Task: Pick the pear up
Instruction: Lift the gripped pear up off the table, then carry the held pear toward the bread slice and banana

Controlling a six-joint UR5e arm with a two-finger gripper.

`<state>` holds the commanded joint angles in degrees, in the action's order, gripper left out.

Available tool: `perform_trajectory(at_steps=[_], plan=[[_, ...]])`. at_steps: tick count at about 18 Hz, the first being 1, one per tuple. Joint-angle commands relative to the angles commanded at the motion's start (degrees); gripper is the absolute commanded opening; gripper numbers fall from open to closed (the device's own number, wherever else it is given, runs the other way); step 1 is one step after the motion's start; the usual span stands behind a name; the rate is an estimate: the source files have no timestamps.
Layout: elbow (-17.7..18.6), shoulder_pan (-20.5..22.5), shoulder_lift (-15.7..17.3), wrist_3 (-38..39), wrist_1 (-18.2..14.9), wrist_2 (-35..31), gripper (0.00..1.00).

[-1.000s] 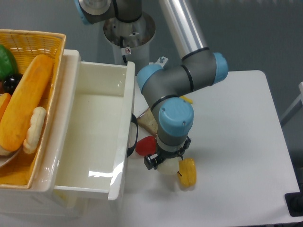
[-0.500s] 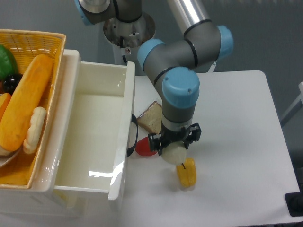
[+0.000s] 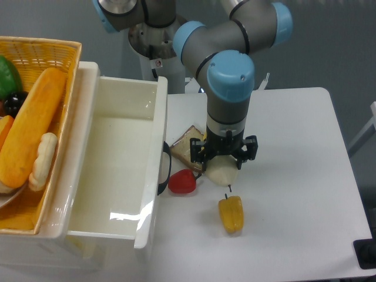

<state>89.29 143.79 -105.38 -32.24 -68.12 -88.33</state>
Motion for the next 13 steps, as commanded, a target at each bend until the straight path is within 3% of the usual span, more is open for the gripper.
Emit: perform_trajectory(at_steps=[13], plan=[[0.9,2.4,2.4,-5.2,-0.2,2.1,0.48]])
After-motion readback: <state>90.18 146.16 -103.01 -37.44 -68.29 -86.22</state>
